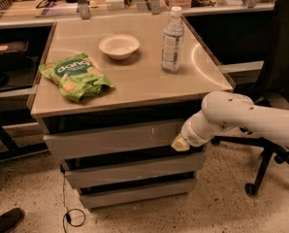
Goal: Close top drawer
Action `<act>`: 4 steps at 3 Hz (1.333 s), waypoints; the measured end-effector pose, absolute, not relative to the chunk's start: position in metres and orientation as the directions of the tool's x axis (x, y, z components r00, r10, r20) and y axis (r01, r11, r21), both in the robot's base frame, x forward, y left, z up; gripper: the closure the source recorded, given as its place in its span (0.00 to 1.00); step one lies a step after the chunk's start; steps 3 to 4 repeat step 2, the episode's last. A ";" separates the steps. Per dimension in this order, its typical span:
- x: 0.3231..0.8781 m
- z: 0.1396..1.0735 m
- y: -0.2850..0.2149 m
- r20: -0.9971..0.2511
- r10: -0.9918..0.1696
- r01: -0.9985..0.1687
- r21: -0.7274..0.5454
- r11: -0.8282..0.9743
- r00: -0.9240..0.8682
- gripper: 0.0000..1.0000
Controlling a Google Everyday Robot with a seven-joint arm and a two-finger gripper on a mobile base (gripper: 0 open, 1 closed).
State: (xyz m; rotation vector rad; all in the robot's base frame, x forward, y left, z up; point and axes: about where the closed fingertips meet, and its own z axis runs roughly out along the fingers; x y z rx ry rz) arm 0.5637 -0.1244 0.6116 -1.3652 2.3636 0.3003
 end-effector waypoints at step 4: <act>0.469 0.635 -0.160 -0.372 -0.717 -0.784 0.050 0.619 -0.589 0.81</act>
Offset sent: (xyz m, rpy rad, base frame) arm -0.0454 -0.0170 0.0152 0.0157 0.0562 -0.0924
